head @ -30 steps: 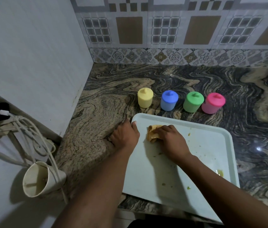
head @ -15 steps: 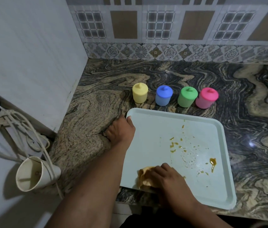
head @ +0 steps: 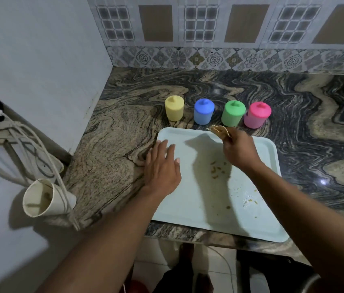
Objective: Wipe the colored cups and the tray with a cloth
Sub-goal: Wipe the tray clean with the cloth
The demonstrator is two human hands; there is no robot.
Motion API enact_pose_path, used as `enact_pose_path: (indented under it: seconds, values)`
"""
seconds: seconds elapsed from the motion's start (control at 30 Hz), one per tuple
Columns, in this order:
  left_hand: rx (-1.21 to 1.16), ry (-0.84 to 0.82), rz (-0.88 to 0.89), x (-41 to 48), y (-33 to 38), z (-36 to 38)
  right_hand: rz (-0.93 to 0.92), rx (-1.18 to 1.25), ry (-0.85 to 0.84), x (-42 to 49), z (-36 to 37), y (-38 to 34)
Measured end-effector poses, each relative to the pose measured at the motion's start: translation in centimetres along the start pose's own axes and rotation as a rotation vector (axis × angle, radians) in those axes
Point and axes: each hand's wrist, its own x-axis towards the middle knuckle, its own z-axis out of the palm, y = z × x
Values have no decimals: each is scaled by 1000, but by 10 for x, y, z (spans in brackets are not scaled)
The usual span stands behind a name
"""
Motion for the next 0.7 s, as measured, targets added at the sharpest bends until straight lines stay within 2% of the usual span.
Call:
enact_pose_path:
  seconds: [0.07, 0.17, 0.33, 0.5, 0.57, 0.67, 0.7]
  values:
    - [31, -93, 49, -16, 4, 9, -143, -164, -71, 14, 9, -4]
    - [50, -52, 1, -26, 7, 16, -219, -356, -148, -1, 31, 0]
    - [48, -54, -9, -25, 8, 16, -392, -366, -110, -93, 49, 7]
    - [28, -47, -29, -26, 9, 14, -515, -335, -300, -182, 35, 17]
    - [22, -52, -37, -26, 9, 13, -481, -238, -351, -196, 18, 15]
    - [34, -72, -29, -25, 10, 12, -208, 166, -397, -182, -9, 20]
    - [38, -89, -28, -24, 10, 12, -113, 299, -327, -169, -17, 23]
